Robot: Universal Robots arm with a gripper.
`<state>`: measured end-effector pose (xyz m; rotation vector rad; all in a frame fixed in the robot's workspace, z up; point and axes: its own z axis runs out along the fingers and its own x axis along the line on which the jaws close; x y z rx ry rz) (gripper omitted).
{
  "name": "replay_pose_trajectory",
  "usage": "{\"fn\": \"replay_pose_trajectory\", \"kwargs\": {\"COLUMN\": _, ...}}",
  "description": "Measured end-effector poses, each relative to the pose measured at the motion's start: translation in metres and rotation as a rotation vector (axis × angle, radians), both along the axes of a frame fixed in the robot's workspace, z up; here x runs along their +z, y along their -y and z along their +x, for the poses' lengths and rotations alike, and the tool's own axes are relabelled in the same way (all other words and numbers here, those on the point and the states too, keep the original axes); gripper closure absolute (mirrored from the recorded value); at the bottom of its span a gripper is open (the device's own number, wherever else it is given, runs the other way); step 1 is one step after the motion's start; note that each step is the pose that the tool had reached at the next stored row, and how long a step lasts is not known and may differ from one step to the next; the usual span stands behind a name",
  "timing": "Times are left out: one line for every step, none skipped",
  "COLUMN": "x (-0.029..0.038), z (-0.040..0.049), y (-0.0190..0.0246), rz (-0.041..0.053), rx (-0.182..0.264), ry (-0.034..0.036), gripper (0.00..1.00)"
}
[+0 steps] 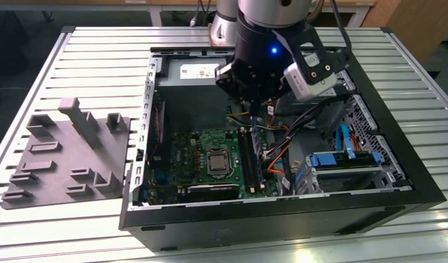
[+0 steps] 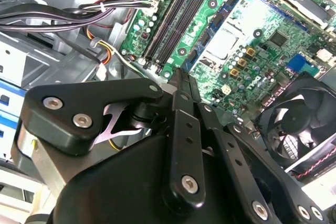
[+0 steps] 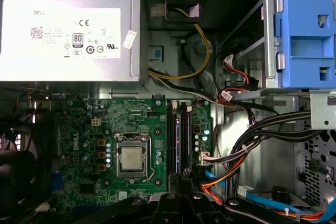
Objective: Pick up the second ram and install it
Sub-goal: 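Insert the second ram into the second slot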
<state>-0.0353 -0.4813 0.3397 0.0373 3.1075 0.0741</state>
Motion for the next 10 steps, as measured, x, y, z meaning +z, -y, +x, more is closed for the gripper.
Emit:
{"fn": "replay_pose_trajectory", "kwargs": {"x": -0.0006, "z": 0.0, "y": 0.0, "rz": 0.0, "rx": 0.0, "ry": 0.0, "gripper": 0.88}}
{"fn": "replay_pose_trajectory", "kwargs": {"x": -0.0013, "z": 0.0, "y": 0.0, "rz": 0.0, "rx": 0.0, "ry": 0.0, "gripper": 0.88}}
{"fn": "replay_pose_trajectory", "kwargs": {"x": -0.002, "z": 0.0, "y": 0.0, "rz": 0.0001, "rx": 0.0, "ry": 0.0, "gripper": 0.88}}
{"fn": "replay_pose_trajectory", "kwargs": {"x": -0.0028, "z": 0.0, "y": 0.0, "rz": 0.0, "rx": 0.0, "ry": 0.0, "gripper": 0.88}}
{"fn": "replay_pose_trajectory", "kwargs": {"x": -0.0034, "z": 0.0, "y": 0.0, "rz": 0.0, "rx": 0.0, "ry": 0.0, "gripper": 0.88}}
{"fn": "replay_pose_trajectory", "kwargs": {"x": -0.004, "z": 0.0, "y": 0.0, "rz": 0.0, "rx": 0.0, "ry": 0.0, "gripper": 0.88}}
{"fn": "replay_pose_trajectory", "kwargs": {"x": -0.0046, "z": 0.0, "y": 0.0, "rz": 0.0, "rx": 0.0, "ry": 0.0, "gripper": 0.88}}
{"fn": "replay_pose_trajectory", "kwargs": {"x": -0.0053, "z": 0.0, "y": 0.0, "rz": 0.0, "rx": 0.0, "ry": 0.0, "gripper": 0.88}}
{"fn": "replay_pose_trajectory", "kwargs": {"x": -0.0059, "z": 0.0, "y": 0.0, "rz": 0.0, "rx": 0.0, "ry": 0.0, "gripper": 0.88}}
{"fn": "replay_pose_trajectory", "kwargs": {"x": -0.0065, "z": 0.0, "y": 0.0, "rz": 0.0, "rx": 0.0, "ry": 0.0, "gripper": 0.88}}
